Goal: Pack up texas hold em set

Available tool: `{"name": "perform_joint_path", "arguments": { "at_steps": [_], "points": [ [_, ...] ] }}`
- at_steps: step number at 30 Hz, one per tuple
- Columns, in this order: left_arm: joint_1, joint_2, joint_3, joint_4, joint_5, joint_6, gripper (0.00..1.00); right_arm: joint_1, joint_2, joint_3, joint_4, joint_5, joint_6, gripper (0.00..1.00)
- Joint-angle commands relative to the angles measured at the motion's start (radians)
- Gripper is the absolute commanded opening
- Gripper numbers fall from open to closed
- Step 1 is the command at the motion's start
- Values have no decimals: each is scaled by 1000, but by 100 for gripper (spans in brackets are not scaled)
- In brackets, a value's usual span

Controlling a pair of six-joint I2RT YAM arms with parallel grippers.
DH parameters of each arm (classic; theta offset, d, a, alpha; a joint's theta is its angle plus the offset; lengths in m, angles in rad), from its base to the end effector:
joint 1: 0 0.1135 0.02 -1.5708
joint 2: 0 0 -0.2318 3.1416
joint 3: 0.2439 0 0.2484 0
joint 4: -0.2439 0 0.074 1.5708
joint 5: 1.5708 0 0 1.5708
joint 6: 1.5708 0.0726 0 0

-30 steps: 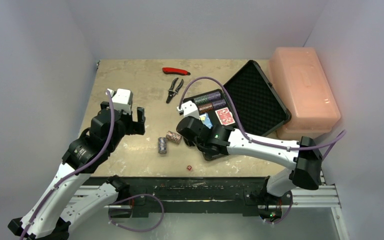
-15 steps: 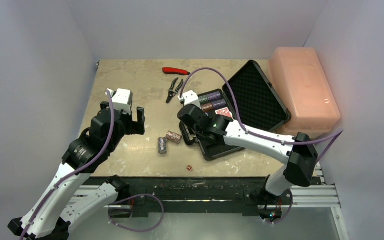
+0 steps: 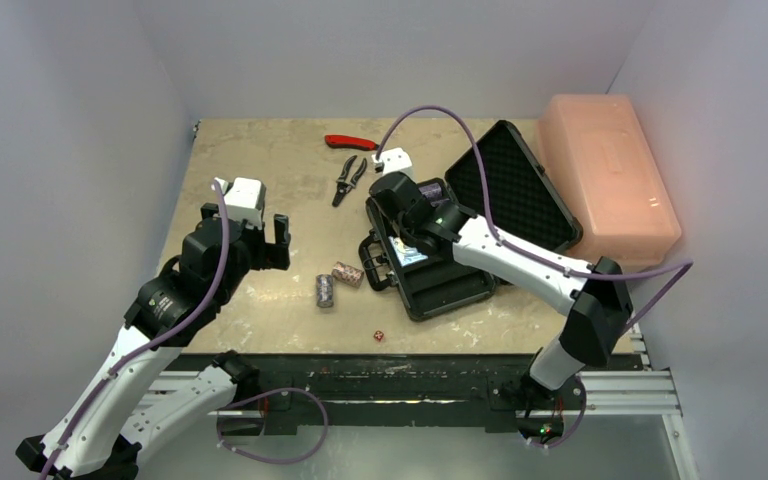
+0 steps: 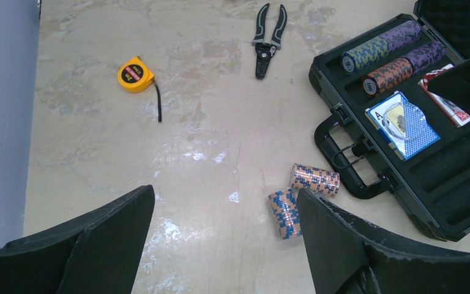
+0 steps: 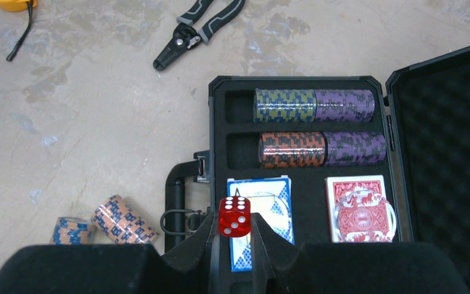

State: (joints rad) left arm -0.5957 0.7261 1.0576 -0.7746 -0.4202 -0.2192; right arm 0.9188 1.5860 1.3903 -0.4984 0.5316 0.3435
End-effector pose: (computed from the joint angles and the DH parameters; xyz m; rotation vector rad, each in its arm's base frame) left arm 0.1671 -0.0775 0.3424 0.1070 1.9716 -0.1072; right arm 0.2578 0.2770 0.2699 -0.3452 2.1295 0.1216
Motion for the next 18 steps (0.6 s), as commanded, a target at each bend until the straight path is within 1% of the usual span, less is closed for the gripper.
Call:
{"name": "perform_joint_path", "arguments": {
  "at_steps": [1,10,18],
  "points": [
    [5,-7,-1,24,-11,13,86,-11,51,95,20,-18,-18,0],
    [5,-7,-1,25,-11,14,86,-52,185,243,-43,-32,-46,0],
    [6,1,-1,22,-18,17,86,-117,302,357,-62,-98,-57,0]
  ]
}}
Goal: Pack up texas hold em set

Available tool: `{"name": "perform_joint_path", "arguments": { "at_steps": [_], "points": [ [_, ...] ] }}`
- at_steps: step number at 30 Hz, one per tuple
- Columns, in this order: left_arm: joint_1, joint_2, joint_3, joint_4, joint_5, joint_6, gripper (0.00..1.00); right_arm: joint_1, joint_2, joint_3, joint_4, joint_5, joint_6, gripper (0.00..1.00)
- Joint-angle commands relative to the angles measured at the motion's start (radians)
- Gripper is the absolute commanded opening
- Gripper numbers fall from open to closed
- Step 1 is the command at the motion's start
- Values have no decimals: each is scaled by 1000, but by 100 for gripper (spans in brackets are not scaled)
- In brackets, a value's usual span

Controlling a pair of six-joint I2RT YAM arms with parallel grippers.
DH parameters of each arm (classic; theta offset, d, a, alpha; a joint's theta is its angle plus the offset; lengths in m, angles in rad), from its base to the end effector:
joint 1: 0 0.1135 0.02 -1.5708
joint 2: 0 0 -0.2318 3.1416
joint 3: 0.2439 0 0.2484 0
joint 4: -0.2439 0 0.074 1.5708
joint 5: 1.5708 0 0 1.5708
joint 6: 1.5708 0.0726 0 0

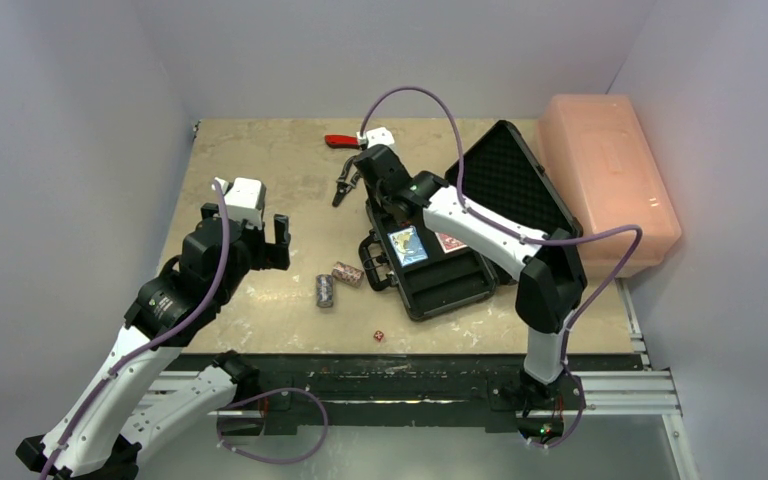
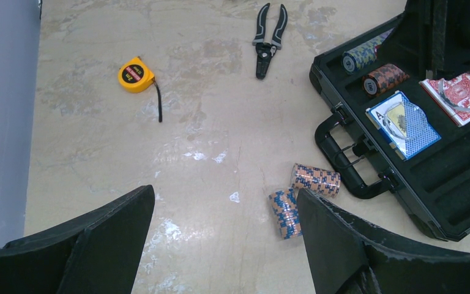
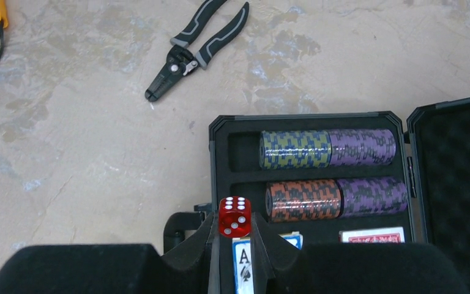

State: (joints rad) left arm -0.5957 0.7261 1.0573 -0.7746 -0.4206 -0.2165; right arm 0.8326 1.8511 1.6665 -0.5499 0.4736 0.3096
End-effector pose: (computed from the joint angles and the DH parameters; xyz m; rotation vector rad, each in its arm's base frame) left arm 0.1671 -0.0775 0.3423 0.1095 1.9716 -0.1049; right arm 0.3172 0.2994 0.2581 -0.3406 2.1847 0.0817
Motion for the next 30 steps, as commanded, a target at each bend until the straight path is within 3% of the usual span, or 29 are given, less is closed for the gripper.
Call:
{"name": "perform_joint_path", "arguments": {
  "at_steps": [1,11,30],
  "points": [
    [5,1,0,22,-18,14,86,-37,53,98,-15,-46,-26,0],
    [5,9,1,21,-21,15,86,-81,174,211,-30,-88,-49,0],
    [7,18,3,17,-21,19,86,-110,298,268,-25,-116,-56,0]
  ]
}}
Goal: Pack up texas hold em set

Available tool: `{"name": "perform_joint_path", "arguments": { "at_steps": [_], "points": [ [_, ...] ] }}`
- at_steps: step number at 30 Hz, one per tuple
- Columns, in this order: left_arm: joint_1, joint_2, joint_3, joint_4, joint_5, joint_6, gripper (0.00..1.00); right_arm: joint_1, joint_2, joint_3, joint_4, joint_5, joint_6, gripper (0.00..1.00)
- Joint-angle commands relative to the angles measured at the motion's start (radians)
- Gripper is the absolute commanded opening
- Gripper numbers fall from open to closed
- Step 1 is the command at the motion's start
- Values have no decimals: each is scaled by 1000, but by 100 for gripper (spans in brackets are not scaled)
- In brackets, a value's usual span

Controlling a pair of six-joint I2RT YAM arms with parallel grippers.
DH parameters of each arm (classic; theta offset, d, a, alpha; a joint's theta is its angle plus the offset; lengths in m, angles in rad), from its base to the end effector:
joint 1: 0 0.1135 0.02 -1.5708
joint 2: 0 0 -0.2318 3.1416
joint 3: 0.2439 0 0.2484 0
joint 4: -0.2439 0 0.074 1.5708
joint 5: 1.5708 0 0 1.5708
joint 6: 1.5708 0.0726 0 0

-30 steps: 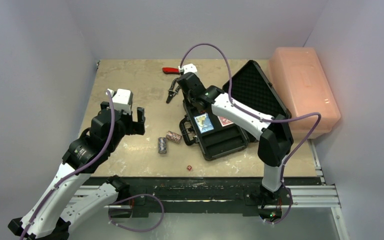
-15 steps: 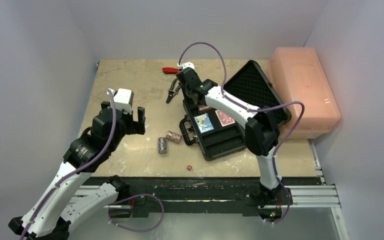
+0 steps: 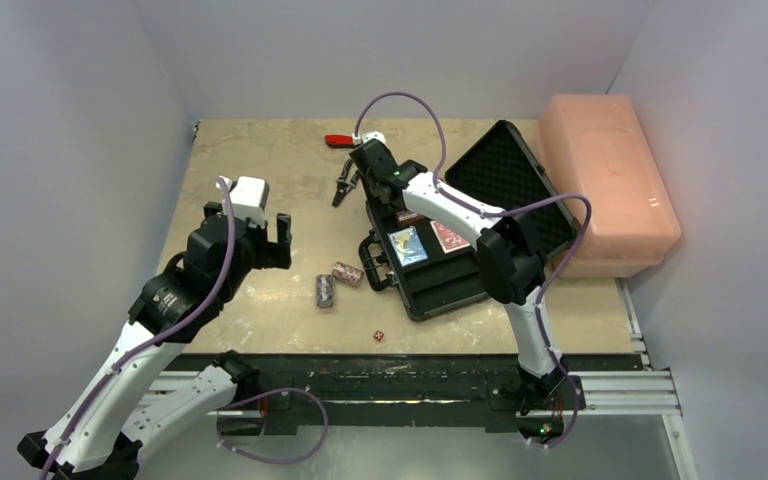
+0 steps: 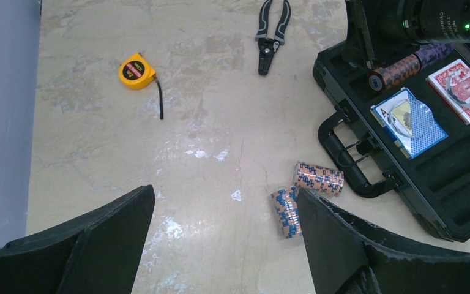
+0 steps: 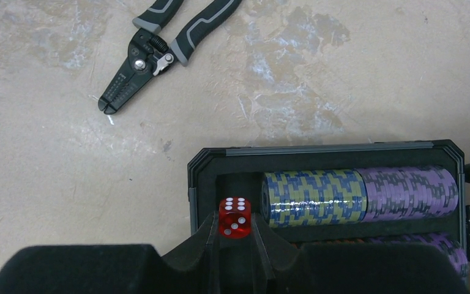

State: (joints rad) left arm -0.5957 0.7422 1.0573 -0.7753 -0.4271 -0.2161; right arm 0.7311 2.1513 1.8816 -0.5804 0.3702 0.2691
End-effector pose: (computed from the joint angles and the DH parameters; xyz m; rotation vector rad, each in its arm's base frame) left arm 0.1702 -0.0791 0.3397 0.1114 1.9849 -0.0901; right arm 0.3815 0.3069 0.1945 -0.3752 2.3169 0.0383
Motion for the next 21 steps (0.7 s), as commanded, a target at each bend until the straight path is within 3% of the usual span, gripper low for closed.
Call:
{"name": "perform_joint_path", "arguments": {
  "at_steps": [1,21],
  "points": [
    [6,3,2,18,-15,18,86,-10,3,55,5,-14,-15,0],
    [6,3,3,19,-16,18,86,-30,46,57,1,-41,1,0]
  ]
}}
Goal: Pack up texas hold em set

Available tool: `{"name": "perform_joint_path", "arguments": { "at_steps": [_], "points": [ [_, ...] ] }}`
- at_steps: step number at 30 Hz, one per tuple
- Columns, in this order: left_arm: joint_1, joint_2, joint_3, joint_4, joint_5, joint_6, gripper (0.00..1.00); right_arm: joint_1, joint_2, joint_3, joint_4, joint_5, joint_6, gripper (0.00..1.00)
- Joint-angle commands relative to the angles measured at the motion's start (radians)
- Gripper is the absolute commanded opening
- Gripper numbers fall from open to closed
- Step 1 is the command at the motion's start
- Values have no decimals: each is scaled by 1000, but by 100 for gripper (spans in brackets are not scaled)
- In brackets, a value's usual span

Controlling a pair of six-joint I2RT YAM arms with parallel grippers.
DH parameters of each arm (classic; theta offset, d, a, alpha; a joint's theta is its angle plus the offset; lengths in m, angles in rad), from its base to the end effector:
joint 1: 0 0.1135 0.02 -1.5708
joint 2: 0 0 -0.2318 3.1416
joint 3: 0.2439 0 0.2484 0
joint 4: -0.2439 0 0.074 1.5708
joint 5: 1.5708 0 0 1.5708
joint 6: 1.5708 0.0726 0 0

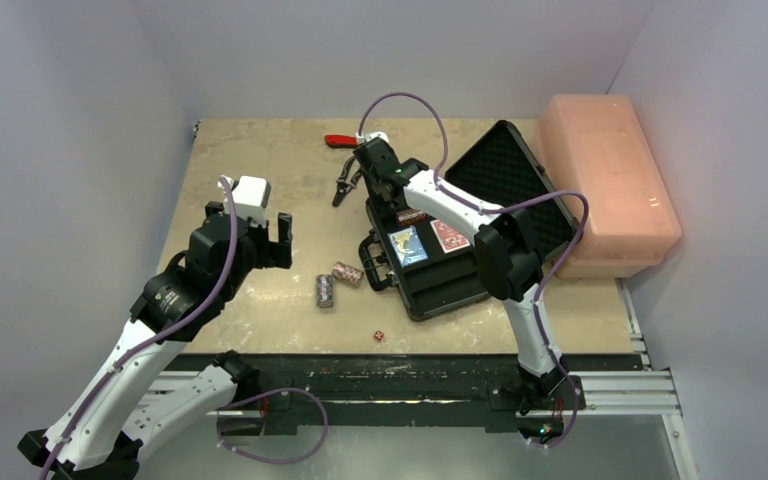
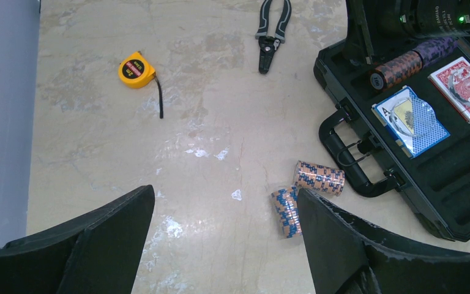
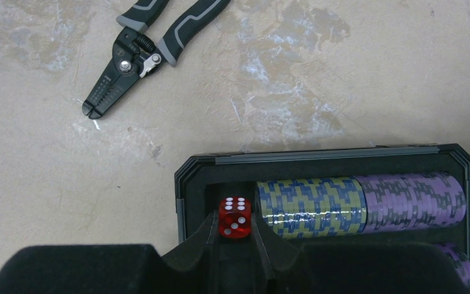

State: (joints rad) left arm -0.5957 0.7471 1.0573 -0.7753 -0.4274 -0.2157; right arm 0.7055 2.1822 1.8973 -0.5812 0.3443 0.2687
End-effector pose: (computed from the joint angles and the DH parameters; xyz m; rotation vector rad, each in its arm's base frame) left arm 0.1711 -0.0797 0.3389 0.1133 1.9891 -0.0871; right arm 0.3916 0.3013 0.1847 -0.3650 2.3426 0.0437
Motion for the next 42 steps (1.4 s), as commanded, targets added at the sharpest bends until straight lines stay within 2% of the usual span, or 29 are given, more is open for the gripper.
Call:
{"name": "perform_joint_path", "arguments": {
  "at_steps": [1,8,26,42],
  "points": [
    [6,-2,3,18,-16,18,86,-5,16,42,1,-15,3,0],
    [5,-3,3,19,-16,17,86,-6,19,43,-6,-19,3,2],
    [6,-6,3,18,-16,18,86,-8,-9,39,-9,-31,12,38],
    [5,-6,3,18,-16,18,86,-6,-152,-43,-11,-49,32,40]
  ]
}}
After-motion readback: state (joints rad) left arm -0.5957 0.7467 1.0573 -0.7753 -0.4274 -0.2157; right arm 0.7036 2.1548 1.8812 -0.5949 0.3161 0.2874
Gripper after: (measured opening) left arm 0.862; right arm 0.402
